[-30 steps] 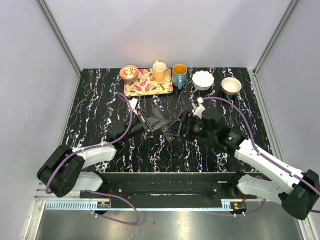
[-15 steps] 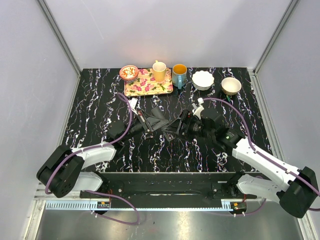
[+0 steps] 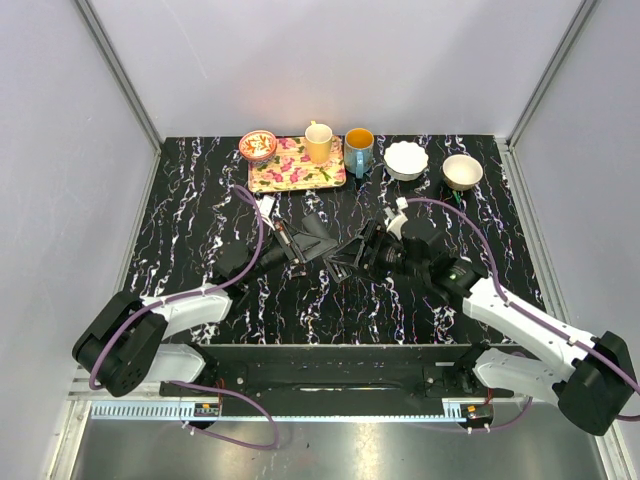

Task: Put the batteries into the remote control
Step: Load the battery into the remote control.

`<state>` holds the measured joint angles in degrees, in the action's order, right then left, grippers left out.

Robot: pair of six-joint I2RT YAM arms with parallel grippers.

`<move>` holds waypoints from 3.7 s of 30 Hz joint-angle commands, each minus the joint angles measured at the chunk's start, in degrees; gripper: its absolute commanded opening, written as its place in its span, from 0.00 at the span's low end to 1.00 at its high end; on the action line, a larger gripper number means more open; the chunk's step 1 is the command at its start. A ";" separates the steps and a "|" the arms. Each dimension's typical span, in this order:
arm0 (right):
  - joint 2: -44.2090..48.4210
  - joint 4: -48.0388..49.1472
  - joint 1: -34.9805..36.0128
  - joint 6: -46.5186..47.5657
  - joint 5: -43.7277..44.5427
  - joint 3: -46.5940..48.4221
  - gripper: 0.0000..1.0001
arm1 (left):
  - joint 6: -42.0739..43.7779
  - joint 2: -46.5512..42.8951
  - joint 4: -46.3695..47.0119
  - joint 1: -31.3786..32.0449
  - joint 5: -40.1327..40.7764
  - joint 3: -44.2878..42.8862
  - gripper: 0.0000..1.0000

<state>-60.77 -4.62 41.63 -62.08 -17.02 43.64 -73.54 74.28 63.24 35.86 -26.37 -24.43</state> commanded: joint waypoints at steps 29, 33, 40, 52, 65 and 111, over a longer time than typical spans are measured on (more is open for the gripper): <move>0.05 -36.39 6.24 33.68 14.33 28.40 0.56 | -0.11 1.04 -0.48 -0.08 0.44 -3.79 0.00; -6.19 -41.08 14.34 37.47 25.62 34.75 0.56 | -0.47 1.66 -2.60 0.00 0.44 -4.66 0.00; -11.11 -40.11 17.00 38.09 31.77 36.34 0.50 | -0.55 1.74 -4.00 0.00 0.27 -5.19 0.00; -12.97 -36.51 17.61 38.79 32.93 35.64 0.43 | -0.90 1.75 -4.36 0.00 -0.52 -5.46 0.00; -15.78 -34.93 17.61 39.41 32.48 35.73 0.37 | -0.64 1.66 -4.97 0.09 -0.79 -5.63 0.00; -17.45 -32.82 17.61 38.62 31.17 31.95 0.00 | -1.43 1.39 -5.68 0.00 -0.44 -5.46 0.00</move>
<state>-78.78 -40.05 58.78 -22.72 14.11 76.99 -73.76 76.27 51.77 35.57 -26.39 -27.70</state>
